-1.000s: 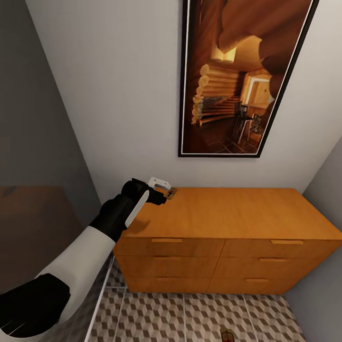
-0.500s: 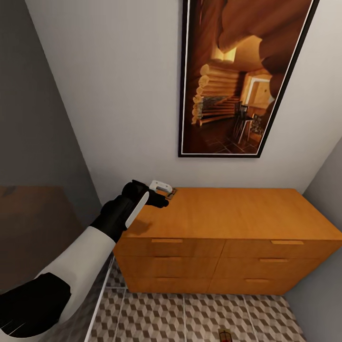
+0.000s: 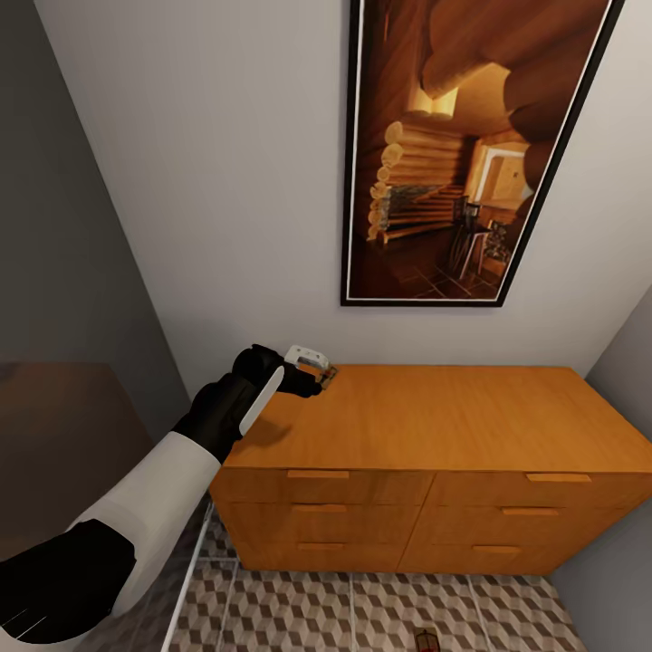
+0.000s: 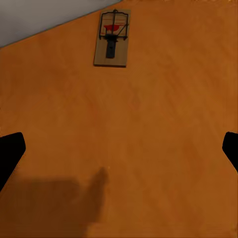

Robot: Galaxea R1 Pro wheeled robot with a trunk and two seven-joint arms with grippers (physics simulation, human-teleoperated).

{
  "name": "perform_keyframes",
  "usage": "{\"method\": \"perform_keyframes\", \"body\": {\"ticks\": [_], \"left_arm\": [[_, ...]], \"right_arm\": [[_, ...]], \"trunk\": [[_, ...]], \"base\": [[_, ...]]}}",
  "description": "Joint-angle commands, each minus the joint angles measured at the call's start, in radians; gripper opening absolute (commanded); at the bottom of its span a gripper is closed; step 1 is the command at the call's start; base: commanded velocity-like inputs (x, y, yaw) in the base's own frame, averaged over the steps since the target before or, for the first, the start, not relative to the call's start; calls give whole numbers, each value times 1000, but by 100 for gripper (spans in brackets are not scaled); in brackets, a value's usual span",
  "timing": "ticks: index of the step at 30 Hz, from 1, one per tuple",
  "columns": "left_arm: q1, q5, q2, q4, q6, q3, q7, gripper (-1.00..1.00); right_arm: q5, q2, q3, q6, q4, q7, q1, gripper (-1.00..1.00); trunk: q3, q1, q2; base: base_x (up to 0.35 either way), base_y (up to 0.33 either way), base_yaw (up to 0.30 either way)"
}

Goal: Take the four mousetraps from the cabinet in the bathroom and place them on the bathroom floor. Make sure all four end up on the same floor surface, and ensure that at least two of them are either under or directly next to the same bathroom sink.

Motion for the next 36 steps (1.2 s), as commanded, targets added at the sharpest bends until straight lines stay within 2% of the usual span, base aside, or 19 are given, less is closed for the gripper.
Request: {"method": "perform_keyframes", "body": {"ticks": [1,11,14,15,17,22,36], "left_arm": [[-1,1,0,0,4,-1,-1,100],[-1,1,0,13,4,0,-1,100],[-1,1,0,15,4,0,-2,100],[-1,1,1,15,4,0,-2,100],[-1,1,1,15,4,0,-2,100],[0,1,3,15,4,1,-3,100],[0,1,1,16,4,-1,-2,100]], "right_arm": [[-11,0,7,-4,1,3,-1,-100],[-9,-11,7,-12,5,26,2,-100],[-8,-16,7,-20,5,40,33,-100],[-8,-17,7,-27,5,42,43,-100],[-7,-18,7,-89,6,45,87,-100],[-8,-18,7,-198,6,45,148,-100],[-8,-10,7,-230,4,46,166,-100]], "trunk": [[-2,1,-2],[-2,1,-2],[-2,1,-2],[-2,1,-2],[-2,1,-2],[-2,1,-2],[-2,1,-2]], "base": [[90,0,0],[21,0,0],[1,0,0],[0,0,0],[0,0,0],[0,0,0],[16,0,0]]}}
